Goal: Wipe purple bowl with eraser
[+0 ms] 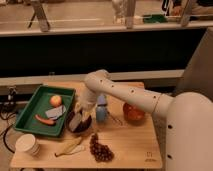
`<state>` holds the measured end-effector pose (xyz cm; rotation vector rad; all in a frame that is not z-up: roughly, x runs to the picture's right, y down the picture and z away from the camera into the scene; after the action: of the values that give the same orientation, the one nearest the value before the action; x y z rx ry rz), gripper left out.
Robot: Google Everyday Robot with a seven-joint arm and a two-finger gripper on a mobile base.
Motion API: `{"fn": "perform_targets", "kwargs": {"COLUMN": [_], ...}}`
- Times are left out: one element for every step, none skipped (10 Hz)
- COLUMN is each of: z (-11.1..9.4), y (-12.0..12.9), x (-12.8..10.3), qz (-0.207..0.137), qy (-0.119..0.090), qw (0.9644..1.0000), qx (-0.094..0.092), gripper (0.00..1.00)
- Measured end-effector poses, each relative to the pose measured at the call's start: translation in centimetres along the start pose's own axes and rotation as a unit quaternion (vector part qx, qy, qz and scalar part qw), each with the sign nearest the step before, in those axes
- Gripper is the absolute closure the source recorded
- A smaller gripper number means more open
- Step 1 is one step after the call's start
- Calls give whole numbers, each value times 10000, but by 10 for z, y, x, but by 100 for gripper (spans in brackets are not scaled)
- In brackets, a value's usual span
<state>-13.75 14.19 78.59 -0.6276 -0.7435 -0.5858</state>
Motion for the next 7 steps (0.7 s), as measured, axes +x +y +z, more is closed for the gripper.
{"fn": "perform_targets", "kwargs": {"z": [1,1,-3,-6,-13,-20,-25], "y": [4,9,13,17,23,32,38], "x": [-5,-10,-15,-15,-12,-2,6], "qz": [-44,-103,-161,-164,-144,-73,-15], "qy": [-16,-4,61,142,240,329,374], "qw": [10000,9998,9996,9994,9992,9990,9989], "qx": [-88,-170,-232,-259,-282,-295,-290], "gripper": [100,100,100,100,100,100,100]}}
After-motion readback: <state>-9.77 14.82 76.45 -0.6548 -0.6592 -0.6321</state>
